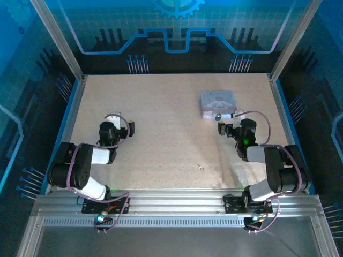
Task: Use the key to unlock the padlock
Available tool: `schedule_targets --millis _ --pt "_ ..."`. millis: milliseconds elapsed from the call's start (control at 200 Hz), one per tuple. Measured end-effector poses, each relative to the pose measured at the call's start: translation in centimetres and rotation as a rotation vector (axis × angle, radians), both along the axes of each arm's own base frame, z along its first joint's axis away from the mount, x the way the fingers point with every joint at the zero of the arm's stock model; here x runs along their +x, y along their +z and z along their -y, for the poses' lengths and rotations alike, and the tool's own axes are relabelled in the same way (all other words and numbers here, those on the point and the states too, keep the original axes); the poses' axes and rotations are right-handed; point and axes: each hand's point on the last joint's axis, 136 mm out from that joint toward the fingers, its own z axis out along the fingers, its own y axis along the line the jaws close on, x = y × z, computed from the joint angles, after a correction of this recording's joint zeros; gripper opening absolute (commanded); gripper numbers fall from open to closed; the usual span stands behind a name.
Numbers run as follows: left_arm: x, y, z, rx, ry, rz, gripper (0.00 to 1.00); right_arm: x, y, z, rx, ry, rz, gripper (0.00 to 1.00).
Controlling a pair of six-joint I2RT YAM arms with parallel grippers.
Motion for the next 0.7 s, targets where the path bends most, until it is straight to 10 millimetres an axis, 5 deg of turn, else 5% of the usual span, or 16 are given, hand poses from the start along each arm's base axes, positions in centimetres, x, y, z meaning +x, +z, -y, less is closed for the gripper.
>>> schedule_targets --millis 695 --pt "0.29 0.49 0.01 0.0 0.0 0.018 0.99 0.19 0.14 -0.07 -0.003 0.006 0.004 1.0"
